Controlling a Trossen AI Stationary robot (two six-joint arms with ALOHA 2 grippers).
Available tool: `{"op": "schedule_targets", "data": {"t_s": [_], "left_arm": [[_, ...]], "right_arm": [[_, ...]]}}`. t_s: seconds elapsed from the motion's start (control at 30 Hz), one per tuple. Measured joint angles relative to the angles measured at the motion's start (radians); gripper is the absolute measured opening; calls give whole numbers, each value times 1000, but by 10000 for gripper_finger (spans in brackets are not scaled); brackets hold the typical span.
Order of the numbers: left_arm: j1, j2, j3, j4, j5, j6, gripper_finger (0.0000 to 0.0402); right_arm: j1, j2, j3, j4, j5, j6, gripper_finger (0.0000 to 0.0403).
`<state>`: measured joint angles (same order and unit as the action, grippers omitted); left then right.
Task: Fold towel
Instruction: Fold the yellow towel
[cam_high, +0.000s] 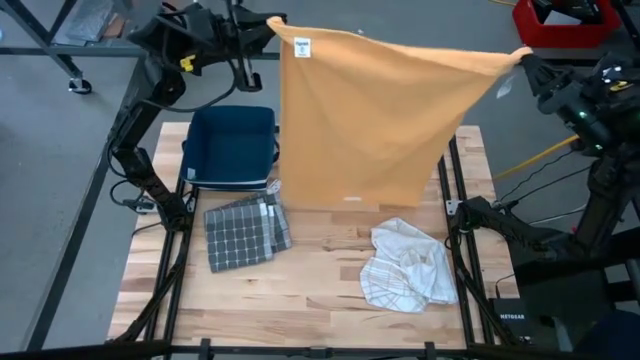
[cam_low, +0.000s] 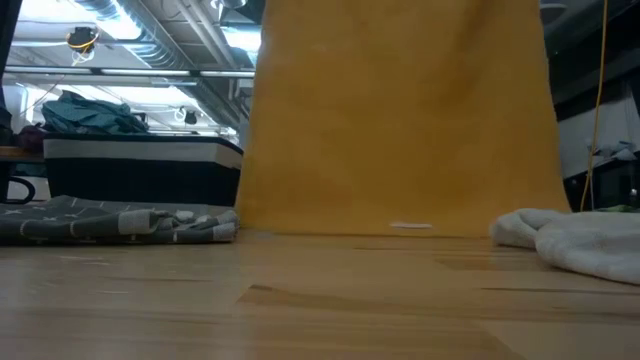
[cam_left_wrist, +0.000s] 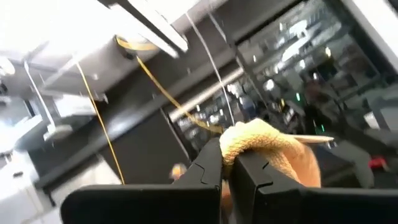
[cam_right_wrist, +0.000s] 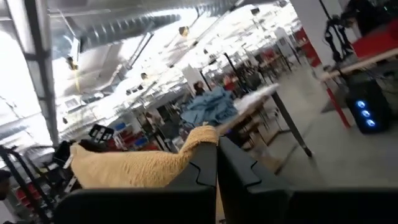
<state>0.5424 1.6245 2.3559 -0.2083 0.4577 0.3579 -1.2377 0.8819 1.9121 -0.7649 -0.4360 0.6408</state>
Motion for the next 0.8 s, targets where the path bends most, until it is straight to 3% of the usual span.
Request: {"op": "schedule_targets", "data": {"t_s": [0.13,0.4,0.8], "left_arm": [[2,0,0,-141,-45,82,0],[35,4,0,-224,-293,335,0],[159,113,0,-221,-315,385,0]], "right_arm": [[0,6,-24,-49,8,-46,3],[0,21,-85,-67,114,-185,3],[0,104,-182,-39,141,-326,3]]}}
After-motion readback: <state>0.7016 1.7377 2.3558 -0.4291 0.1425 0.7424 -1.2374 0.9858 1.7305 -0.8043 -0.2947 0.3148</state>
